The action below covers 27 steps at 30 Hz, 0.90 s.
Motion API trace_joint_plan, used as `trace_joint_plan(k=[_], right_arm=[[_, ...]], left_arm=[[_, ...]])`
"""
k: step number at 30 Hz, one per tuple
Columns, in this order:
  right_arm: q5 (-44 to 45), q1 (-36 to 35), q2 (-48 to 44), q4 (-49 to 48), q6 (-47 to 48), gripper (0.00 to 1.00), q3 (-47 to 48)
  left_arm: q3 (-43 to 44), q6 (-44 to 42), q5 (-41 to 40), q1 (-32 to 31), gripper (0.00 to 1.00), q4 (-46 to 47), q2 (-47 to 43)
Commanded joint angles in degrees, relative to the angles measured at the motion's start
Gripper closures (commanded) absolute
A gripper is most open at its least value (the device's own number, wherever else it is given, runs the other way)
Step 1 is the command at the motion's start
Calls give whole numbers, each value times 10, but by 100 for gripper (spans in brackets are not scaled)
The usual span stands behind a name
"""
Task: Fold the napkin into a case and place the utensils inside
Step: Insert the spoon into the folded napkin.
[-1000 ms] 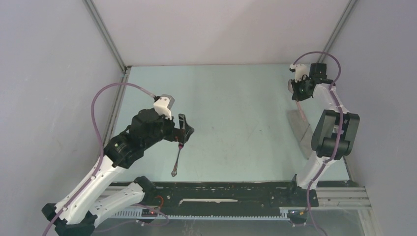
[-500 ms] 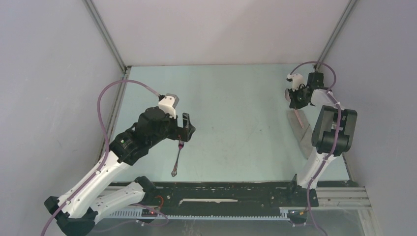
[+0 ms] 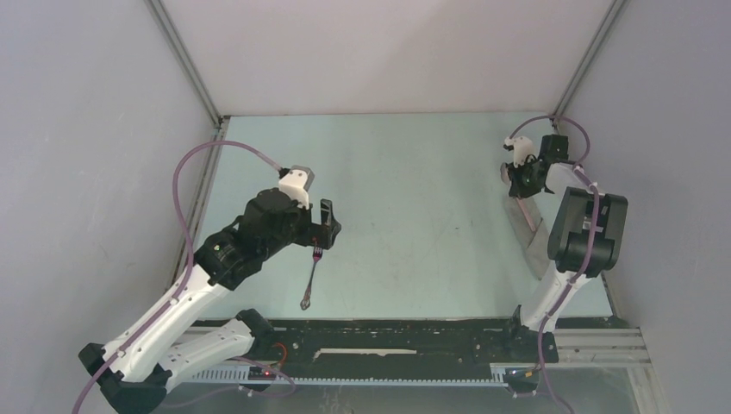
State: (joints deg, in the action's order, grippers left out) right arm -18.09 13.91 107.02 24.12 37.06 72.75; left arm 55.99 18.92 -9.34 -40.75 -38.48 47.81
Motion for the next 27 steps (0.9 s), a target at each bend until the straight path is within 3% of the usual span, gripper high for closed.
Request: trace_joint_plan(k=[1,27], right_arm=[[9,17,-44,-4,1,100,-28],[-56,45,-102,-20,-42,100,-70]], left_arm=[[-4,-16,-9,-5,0,14,-12],[-19,-19,-5,-14,0,28,-31]])
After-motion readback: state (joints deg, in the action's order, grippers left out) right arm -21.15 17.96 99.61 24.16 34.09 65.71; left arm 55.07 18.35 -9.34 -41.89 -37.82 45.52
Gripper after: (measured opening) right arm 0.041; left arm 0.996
